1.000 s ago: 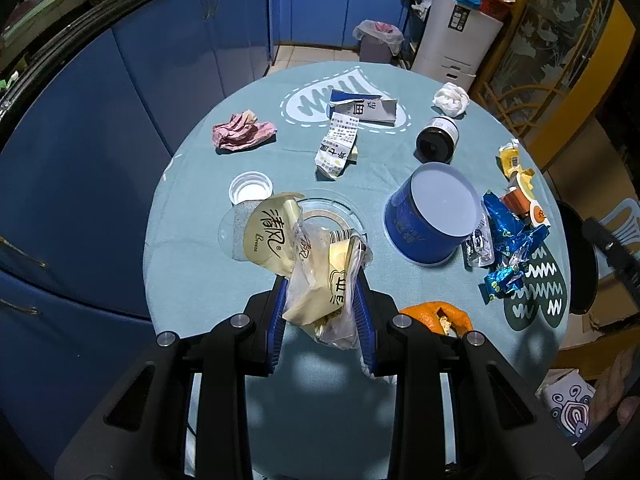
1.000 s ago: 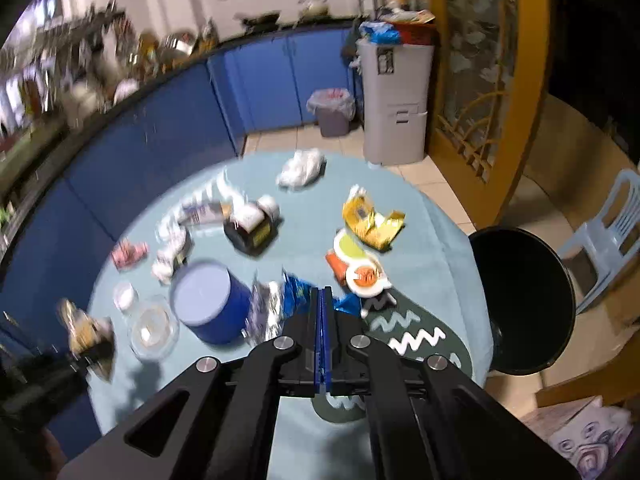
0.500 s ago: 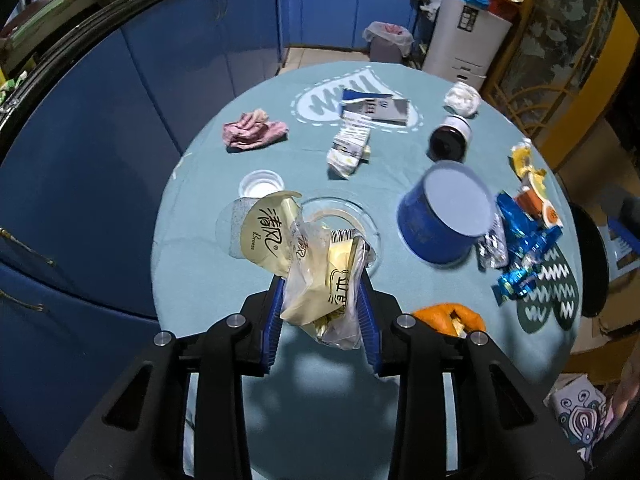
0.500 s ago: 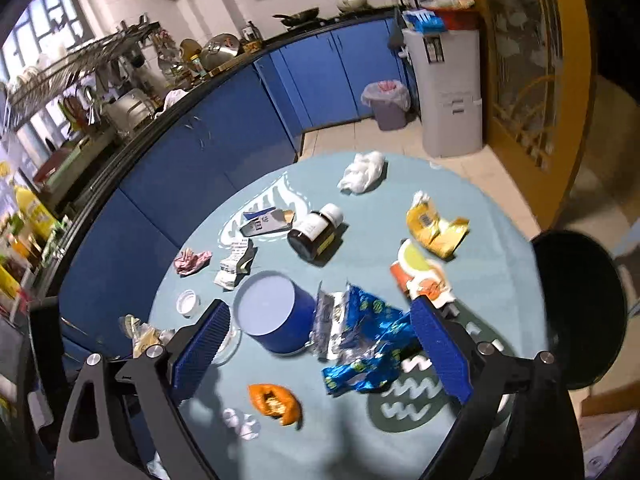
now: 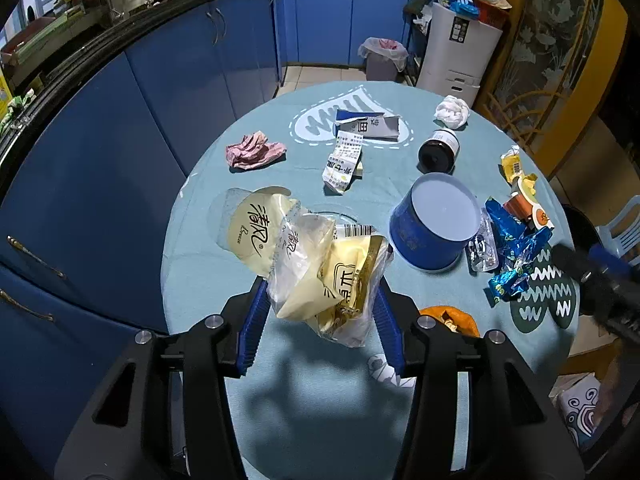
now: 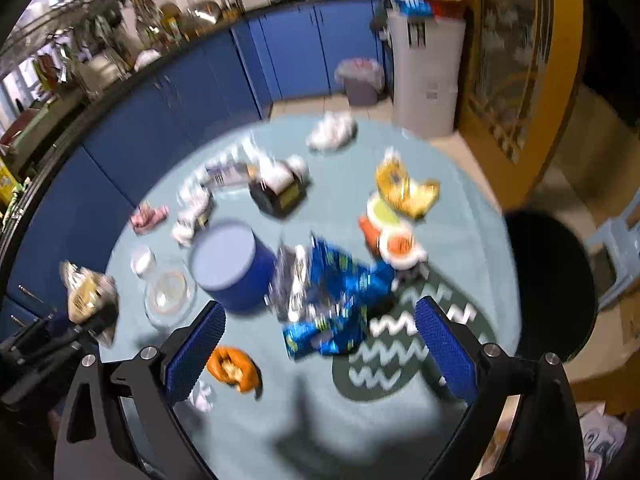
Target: Collect trash
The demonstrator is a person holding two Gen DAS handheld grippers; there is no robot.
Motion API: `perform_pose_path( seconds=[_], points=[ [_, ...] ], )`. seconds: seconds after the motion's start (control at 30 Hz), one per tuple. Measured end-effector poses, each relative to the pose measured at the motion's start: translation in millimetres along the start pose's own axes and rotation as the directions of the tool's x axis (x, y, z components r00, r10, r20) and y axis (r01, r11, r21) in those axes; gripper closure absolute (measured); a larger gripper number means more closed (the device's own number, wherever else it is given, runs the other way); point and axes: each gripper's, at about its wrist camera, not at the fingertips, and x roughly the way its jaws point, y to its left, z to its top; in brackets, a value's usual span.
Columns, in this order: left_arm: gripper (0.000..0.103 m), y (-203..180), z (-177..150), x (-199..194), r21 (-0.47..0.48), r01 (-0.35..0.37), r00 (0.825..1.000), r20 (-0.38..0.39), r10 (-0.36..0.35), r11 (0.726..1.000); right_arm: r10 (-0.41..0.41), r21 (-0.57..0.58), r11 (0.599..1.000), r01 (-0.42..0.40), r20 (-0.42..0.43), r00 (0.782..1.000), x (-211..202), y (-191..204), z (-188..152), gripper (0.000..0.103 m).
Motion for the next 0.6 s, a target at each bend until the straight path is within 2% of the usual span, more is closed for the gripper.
perform_pose_path(
  seconds=[0.07, 0.23, 0.43, 0.47, 0.5, 0.53, 0.6],
  points=[
    [0.052, 0, 0, 4, -0.002, 0.005, 1.0, -0.014, -0.006, 1.0, -0.011, 0.016, 1.0, 0.011, -0.043, 0.999, 12, -4, -5, 0.01],
    [0.054, 1, 2, 14, -0.007, 0.012, 0.999, -0.041, -0.013, 1.0, -0.043, -0.007, 0.999, 0.043, -0.081, 0.996, 28, -2, -7, 0.01],
    [0.063, 3, 2, 25, -0.012, 0.013, 0.997, -0.072, -0.014, 1.0, -0.082, -0.03, 0.996, 0.079, -0.127, 0.989, 49, 0, -8, 0.01],
    [0.064, 3, 2, 28, -0.015, 0.015, 0.996, -0.083, -0.016, 1.0, -0.093, -0.027, 0.996, 0.09, -0.13, 0.987, 52, -1, -7, 0.016],
    [0.065, 4, 1, 30, -0.017, 0.016, 0.996, -0.09, -0.017, 1.0, -0.098, -0.026, 0.995, 0.095, -0.136, 0.986, 54, -2, -7, 0.033],
    [0.065, 4, 2, 33, -0.019, 0.016, 0.995, -0.098, -0.017, 1.0, -0.099, -0.025, 0.995, 0.096, -0.149, 0.984, 57, -3, -7, 0.039],
    [0.066, 5, 2, 36, -0.022, 0.018, 0.994, -0.106, -0.02, 1.0, -0.068, -0.004, 0.998, 0.068, -0.206, 0.976, 67, -7, -8, 0.063]
  ],
)
